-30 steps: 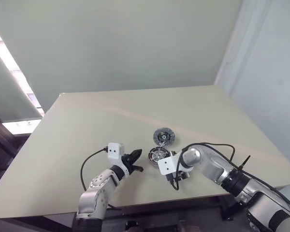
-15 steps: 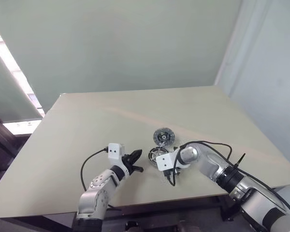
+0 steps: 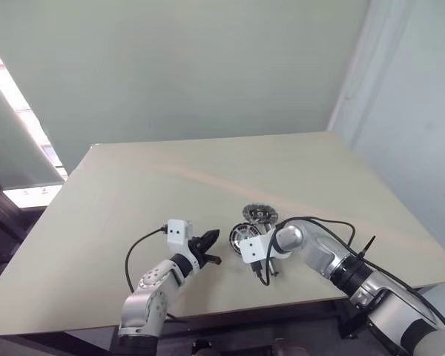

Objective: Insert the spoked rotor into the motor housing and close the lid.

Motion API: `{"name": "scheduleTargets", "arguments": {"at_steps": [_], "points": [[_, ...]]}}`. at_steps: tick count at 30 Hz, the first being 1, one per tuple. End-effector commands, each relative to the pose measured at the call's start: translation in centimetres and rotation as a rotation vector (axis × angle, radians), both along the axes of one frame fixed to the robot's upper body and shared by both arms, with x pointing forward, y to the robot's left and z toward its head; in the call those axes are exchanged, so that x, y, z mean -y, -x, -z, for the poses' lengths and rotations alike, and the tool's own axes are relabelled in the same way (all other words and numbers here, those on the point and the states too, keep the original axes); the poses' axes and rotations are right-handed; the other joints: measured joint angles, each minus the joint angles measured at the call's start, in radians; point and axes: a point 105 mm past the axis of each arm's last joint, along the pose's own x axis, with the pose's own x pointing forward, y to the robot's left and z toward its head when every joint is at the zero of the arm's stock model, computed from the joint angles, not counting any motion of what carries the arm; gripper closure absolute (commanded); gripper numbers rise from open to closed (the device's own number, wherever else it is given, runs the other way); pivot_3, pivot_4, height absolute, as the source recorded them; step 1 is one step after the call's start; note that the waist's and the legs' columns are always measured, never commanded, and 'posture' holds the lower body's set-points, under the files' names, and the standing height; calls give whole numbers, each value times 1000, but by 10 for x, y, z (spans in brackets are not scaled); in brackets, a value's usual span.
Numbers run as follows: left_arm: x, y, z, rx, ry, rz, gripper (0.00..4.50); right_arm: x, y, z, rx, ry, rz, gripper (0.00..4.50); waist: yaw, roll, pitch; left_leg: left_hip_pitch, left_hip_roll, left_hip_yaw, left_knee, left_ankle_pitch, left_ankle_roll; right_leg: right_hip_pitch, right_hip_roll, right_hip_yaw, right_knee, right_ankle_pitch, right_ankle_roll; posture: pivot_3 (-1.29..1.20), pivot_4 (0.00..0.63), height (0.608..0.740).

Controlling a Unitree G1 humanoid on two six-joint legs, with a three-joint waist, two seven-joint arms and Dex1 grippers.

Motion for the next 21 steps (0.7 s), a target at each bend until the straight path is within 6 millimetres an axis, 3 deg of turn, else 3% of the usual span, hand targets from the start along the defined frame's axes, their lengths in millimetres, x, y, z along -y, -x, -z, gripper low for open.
{"name": "scheduleTargets", "arguments": {"at_steps": [1, 9, 16, 21], "points": [[0, -6, -13, 57, -8, 3, 4500, -16, 2, -22, -13, -128, 22, 4420, 0, 0, 0, 0, 0, 0, 0, 0, 0, 0, 0, 0, 0, 0, 0, 0, 0, 740], [-9, -6, -12, 58, -18, -20, 4500, -25, 28, -33, -146, -218, 146, 4420, 1, 0, 0, -4, 0, -1, -1, 0, 0, -3, 0, 0, -1, 0, 0, 0, 0, 740], [-22, -5, -14, 67, -17, -36, 4500, -25, 22, -39, -88, -230, 438, 4420, 1, 0, 0, -4, 0, -1, 0, 0, 0, -3, 0, -1, 0, 0, 0, 0, 0, 740], [-37, 10, -14, 59, -18, 19, 4500, -40, 28, -41, -209, -295, 675, 4420, 0, 1, 0, -4, 1, -1, -1, 0, -1, -6, 0, -1, 1, 0, 0, 0, 0, 740]]}}
